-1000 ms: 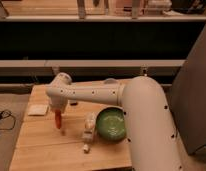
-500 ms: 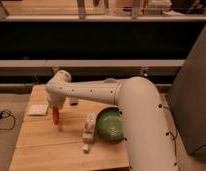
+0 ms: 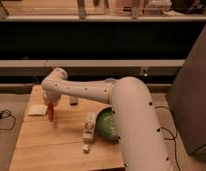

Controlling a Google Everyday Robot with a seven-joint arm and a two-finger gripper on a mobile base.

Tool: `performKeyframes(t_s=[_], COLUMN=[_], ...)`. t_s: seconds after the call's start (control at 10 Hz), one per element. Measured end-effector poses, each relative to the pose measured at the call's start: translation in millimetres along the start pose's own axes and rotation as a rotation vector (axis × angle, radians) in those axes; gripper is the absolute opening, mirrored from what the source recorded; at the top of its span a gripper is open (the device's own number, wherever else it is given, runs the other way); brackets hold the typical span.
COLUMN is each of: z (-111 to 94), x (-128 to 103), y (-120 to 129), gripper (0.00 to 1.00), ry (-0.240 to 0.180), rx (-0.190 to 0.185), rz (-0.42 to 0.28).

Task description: Place the pepper on the white sponge

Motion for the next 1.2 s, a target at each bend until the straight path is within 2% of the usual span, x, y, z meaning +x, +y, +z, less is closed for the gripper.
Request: performKeyframes(t_s=[0.6, 1.2], z=[14.5, 28.4], x=[8.5, 11.5], y=[-50.9, -65.8], gripper=[0.0, 0.0], ry=[-0.009, -0.022], rx=[0.041, 0.049], rz=[-0.041, -0.075])
